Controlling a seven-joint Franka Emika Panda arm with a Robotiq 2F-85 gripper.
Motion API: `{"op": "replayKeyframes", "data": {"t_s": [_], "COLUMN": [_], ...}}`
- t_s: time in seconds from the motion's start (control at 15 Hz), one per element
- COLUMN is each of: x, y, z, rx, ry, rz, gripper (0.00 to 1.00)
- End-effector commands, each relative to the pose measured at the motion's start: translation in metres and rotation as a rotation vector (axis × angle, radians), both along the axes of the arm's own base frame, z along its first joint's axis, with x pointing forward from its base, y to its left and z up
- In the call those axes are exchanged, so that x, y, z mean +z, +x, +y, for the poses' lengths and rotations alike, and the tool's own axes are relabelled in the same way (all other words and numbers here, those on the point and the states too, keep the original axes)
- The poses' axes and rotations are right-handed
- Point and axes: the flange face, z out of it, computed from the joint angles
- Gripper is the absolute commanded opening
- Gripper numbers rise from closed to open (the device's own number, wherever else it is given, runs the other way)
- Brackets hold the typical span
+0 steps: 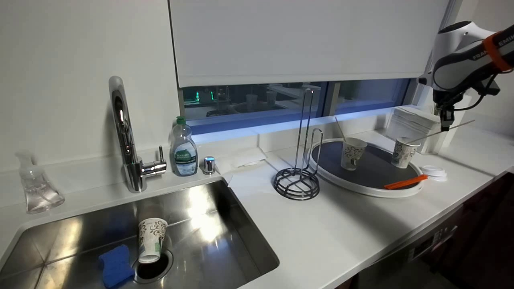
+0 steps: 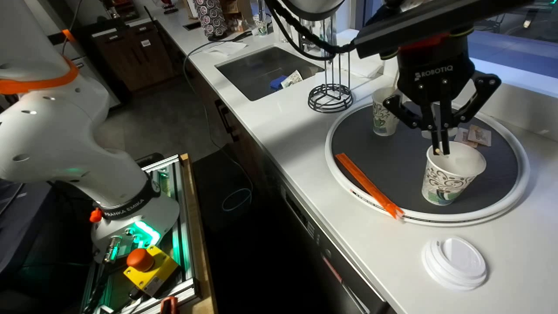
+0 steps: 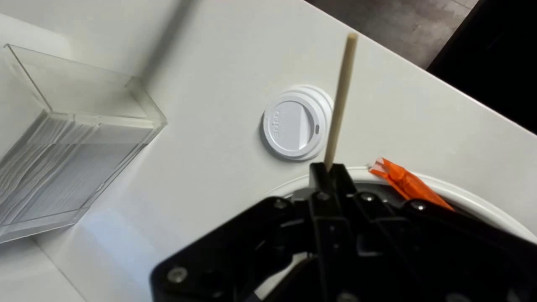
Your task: Move the coffee cup on the left to the left then put one chopstick in the coffee cup on the right.
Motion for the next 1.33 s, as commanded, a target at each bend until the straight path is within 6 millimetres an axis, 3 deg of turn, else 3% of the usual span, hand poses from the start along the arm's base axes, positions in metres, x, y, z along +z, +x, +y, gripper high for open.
{"op": "replayKeyframes", "data": {"t_s": [0.0, 0.4, 0.53, 0.6, 0.67, 0.8, 1.27], "x": [-0.008, -0.021, -0.023, -0.024, -0.024, -0.022, -0.008], "y": [0.013, 0.031, 0.037, 0.039, 0.043, 0.049, 0.062], "z": [-0.006, -0.006, -0.005, -0.005, -0.004, -0.002, 0.006], "rx": [0.013, 0.006, 0.007, 0.007, 0.005, -0.006, -0.025], "ry": [-0.020, -0.048, -0.052, -0.051, -0.052, -0.046, -0.014], "rz": [0.086, 0.150, 0.161, 0.163, 0.160, 0.142, 0.090], "gripper": [0.01, 0.01, 0.07, 0.24, 0.32, 0.41, 0.94]}}
